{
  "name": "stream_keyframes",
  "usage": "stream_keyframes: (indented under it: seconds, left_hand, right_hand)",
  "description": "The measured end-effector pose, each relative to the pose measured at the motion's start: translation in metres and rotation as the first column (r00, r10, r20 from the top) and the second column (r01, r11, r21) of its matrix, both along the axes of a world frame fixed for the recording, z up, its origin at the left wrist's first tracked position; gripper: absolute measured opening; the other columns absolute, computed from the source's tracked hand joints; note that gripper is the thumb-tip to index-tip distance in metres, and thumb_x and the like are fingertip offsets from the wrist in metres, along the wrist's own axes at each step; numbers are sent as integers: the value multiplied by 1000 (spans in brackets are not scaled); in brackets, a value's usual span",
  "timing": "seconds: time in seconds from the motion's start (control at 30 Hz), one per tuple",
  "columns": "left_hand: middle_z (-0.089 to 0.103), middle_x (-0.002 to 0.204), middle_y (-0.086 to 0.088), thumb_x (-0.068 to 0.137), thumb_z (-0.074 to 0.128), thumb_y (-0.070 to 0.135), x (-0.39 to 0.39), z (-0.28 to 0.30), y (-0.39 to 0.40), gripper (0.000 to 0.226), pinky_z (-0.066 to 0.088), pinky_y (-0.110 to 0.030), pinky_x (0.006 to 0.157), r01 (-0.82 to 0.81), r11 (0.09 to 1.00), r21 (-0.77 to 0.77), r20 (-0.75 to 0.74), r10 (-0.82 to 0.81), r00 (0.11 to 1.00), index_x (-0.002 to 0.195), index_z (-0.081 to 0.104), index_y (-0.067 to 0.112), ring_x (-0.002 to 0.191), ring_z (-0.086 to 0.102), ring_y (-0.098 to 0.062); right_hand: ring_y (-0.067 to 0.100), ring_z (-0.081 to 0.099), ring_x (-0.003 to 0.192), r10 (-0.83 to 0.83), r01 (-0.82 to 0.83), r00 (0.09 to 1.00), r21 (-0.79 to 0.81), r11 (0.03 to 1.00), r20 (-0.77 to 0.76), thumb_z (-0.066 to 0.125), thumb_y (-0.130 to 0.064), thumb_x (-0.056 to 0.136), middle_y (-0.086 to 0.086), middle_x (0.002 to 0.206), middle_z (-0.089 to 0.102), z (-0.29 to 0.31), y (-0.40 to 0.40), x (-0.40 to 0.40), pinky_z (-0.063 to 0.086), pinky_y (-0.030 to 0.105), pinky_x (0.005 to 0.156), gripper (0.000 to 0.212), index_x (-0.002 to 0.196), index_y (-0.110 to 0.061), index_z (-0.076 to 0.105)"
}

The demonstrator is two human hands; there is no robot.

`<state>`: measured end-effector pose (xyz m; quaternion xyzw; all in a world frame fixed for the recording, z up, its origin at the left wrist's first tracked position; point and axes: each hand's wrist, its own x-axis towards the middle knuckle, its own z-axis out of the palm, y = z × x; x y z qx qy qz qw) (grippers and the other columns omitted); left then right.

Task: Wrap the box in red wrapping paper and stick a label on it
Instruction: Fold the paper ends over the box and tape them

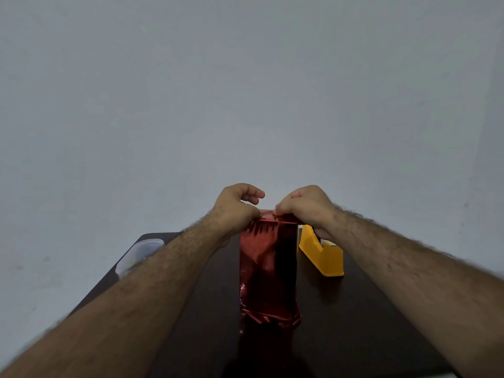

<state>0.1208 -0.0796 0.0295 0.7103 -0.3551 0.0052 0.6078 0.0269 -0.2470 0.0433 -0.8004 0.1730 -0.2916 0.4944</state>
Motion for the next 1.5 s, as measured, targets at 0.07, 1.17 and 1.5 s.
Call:
stream_keyframes:
  seconds: [0.07, 1.17, 1.5]
  left_hand:
    - [68, 104, 0, 81, 75, -9, 2, -1, -2, 38, 49, -21, 54, -44, 999, -9, 26, 45, 999, 100, 78, 24, 68, 56, -10]
    - [67, 145, 7, 101, 56, 14, -14, 2, -6, 36, 41, -27, 117, 17, 930, 366, 319, -142, 937, 127, 79, 23, 133, 59, -7]
    - [71, 136, 2, 106, 56, 22, -26, -19, -14, 32, 43, -26, 111, -208, 970, 123, 491, 123, 862, 133, 72, 16, 129, 60, -13]
  right_hand:
    - [22, 74, 67, -9, 9, 1000, 79, 997, 1, 89, -1, 70, 15, 84, 80, 1, 3, -6, 60, 29, 57, 15, 83, 0, 81]
    - [26, 75, 85, 42, -108, 988, 475, 874, 147, 69, -8, 97, 12, 107, 76, -23, -18, -35, 66, 38, 75, 18, 114, -9, 73]
    - [3, 54, 132, 115, -82, 992, -427, 901, 53, 64, -26, 101, -12, 138, 67, -26, -21, -37, 40, 30, 115, 23, 115, -28, 82]
